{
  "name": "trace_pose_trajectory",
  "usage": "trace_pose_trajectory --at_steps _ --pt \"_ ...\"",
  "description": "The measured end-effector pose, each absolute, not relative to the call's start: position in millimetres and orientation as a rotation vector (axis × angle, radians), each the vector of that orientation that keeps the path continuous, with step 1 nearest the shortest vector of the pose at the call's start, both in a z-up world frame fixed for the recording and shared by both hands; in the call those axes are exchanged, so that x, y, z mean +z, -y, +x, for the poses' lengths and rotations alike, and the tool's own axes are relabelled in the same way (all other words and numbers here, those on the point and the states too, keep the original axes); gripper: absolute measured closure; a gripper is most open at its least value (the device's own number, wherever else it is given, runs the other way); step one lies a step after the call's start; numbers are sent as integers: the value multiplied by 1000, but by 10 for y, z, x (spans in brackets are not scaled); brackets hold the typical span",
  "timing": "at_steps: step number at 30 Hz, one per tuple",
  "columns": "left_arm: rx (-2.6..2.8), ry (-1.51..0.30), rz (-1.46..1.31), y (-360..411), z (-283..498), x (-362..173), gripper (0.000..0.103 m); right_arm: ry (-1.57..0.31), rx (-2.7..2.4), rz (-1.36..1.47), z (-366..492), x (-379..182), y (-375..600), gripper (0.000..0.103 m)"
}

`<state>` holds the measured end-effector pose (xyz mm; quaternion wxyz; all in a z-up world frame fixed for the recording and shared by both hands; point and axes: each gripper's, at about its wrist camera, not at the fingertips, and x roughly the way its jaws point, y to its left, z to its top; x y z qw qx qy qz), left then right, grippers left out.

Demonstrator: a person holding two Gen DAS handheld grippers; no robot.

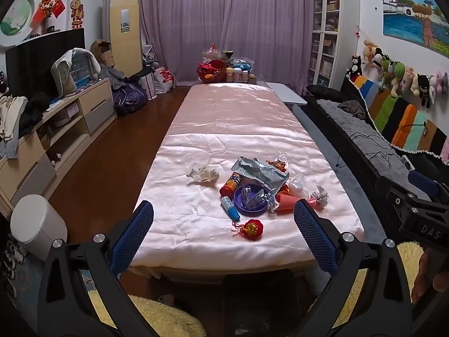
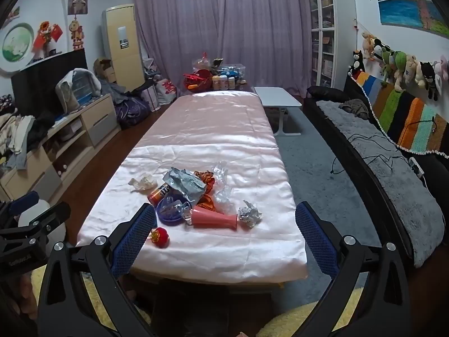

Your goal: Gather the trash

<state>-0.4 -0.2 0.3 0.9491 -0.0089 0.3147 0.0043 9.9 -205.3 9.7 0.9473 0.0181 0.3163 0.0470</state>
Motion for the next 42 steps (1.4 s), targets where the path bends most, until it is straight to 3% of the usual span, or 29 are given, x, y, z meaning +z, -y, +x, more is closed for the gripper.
trace_pose_trajectory --at_steps 42 --pt "4 -633 -13 9 -97 157 8 -640 109 50 44 183 2060 3"
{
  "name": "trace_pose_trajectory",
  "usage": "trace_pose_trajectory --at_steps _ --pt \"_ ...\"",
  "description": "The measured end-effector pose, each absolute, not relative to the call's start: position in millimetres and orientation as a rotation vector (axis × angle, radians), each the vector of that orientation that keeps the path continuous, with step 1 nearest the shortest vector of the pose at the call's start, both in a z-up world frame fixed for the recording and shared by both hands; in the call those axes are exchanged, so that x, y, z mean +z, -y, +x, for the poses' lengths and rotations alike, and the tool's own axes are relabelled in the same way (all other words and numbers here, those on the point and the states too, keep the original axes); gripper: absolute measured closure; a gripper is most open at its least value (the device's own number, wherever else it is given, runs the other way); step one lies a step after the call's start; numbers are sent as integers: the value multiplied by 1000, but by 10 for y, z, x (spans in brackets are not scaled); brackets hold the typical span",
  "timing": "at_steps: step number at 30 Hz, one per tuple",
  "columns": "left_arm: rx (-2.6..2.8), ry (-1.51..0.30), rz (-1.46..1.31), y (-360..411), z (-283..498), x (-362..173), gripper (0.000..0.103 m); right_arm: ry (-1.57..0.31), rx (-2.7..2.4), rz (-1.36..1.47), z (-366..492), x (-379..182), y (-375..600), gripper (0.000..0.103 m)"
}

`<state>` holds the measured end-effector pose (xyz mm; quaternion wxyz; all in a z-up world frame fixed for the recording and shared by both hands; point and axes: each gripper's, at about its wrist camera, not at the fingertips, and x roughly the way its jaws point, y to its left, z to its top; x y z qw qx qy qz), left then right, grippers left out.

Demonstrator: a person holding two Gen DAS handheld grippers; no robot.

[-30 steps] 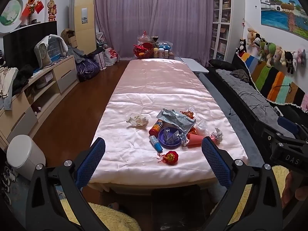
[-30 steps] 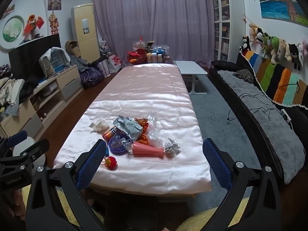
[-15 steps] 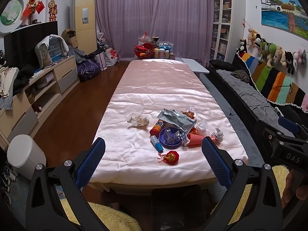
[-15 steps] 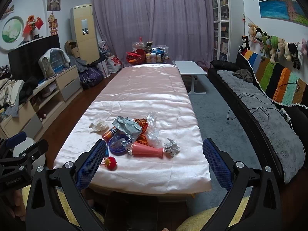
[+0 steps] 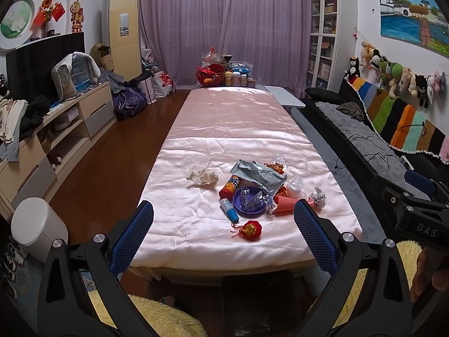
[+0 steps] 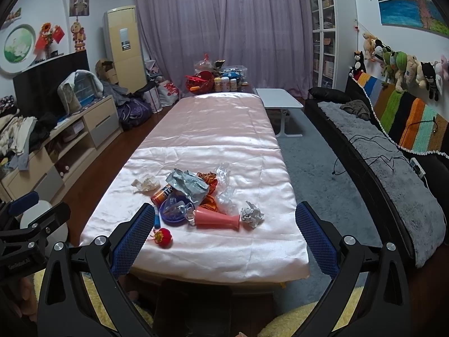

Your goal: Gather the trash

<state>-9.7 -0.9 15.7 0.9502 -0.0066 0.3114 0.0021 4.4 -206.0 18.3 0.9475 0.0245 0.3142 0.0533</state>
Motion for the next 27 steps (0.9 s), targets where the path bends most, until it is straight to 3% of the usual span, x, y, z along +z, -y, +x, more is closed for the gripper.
trace_pose_trajectory --at_steps 27 --pt "6 -632 -13 -49 -112 198 8 -644 101 55 90 155 2085 3"
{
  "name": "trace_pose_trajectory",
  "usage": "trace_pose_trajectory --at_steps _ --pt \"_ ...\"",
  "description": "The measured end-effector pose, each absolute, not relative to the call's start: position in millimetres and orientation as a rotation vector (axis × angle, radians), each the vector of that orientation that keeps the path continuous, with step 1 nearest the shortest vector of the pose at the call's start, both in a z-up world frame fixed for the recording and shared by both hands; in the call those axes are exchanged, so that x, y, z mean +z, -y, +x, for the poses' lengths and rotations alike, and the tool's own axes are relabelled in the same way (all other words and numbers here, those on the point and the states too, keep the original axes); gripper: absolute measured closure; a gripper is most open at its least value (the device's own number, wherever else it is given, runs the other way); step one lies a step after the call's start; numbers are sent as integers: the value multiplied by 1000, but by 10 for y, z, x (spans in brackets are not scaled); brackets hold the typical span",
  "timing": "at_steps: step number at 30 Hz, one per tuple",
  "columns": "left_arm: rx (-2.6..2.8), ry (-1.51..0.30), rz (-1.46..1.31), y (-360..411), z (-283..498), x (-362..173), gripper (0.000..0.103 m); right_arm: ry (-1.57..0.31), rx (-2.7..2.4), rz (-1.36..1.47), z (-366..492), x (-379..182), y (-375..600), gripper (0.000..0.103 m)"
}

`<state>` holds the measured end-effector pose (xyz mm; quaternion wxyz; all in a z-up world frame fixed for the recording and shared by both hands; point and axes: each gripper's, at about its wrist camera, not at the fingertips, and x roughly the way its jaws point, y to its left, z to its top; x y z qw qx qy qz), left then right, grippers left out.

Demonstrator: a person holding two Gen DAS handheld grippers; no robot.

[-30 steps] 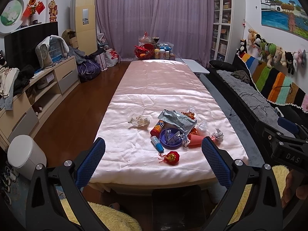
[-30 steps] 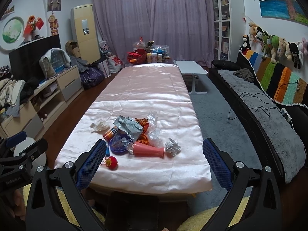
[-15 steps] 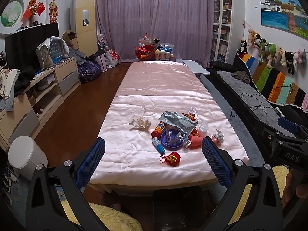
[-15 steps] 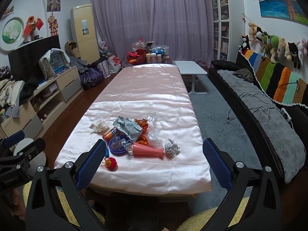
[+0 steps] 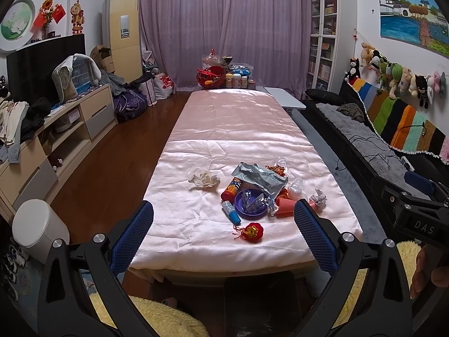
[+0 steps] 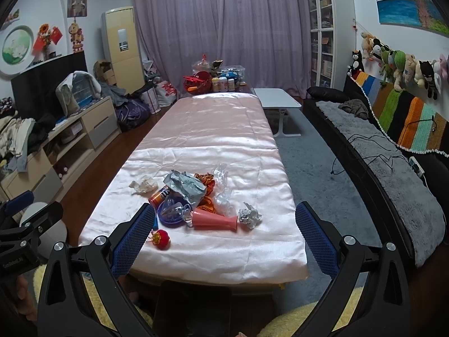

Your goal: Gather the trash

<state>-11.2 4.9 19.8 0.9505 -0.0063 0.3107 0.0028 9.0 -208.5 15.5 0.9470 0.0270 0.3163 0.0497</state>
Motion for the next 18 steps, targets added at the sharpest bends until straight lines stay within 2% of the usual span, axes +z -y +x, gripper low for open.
trace_pose_trajectory --at_steps 18 --pt "13 -649 0 -142 53 56 8 -648 75 72 235 -21 2226 3"
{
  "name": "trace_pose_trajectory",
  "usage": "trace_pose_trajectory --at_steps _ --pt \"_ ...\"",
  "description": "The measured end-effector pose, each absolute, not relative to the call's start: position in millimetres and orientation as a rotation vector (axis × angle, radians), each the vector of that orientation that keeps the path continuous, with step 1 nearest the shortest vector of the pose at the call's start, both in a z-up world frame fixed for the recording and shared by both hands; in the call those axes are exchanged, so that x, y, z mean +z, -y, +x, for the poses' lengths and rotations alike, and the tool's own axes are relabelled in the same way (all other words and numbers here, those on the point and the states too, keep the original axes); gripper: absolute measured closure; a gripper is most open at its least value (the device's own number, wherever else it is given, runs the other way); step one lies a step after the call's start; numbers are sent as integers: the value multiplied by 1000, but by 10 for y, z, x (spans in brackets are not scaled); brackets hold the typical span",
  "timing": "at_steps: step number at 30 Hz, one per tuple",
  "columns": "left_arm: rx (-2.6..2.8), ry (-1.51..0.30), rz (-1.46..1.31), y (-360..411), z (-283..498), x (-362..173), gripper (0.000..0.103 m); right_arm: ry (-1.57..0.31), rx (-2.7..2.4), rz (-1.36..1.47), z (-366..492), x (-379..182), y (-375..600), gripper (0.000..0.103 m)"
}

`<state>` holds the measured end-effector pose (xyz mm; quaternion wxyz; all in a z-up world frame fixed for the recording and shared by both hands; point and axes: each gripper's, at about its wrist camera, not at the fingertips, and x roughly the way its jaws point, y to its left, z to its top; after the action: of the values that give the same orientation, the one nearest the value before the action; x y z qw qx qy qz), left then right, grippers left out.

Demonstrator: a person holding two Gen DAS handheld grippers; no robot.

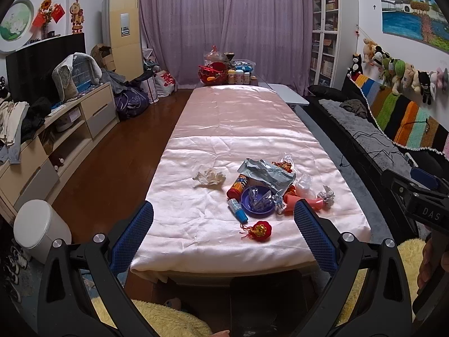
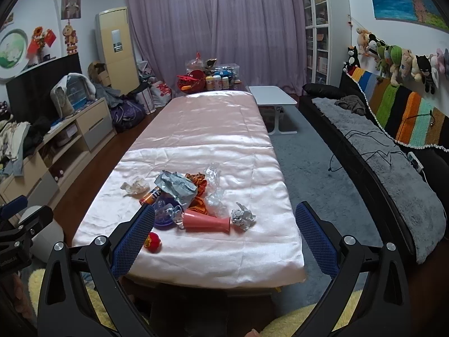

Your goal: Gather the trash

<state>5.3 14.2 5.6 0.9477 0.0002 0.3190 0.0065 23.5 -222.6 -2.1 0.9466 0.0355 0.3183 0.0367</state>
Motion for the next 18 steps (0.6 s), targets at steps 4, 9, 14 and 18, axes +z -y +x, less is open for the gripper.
trace_pose_trajectory --at_steps 4,9,14,18 --pt "7 -690 -8 -172 158 -121 8 -672 99 106 326 -155 2322 3" --pt "-8 -764 7 -129 324 -437 12 -740 106 115 494 -450 2395 5" --pt "-47 -847 11 -30 505 -780 17 -823 117 113 663 -820 2419 20" --pt "-94 -904 11 61 618 -1027 22 -856 131 138 780 -1004 2468 39"
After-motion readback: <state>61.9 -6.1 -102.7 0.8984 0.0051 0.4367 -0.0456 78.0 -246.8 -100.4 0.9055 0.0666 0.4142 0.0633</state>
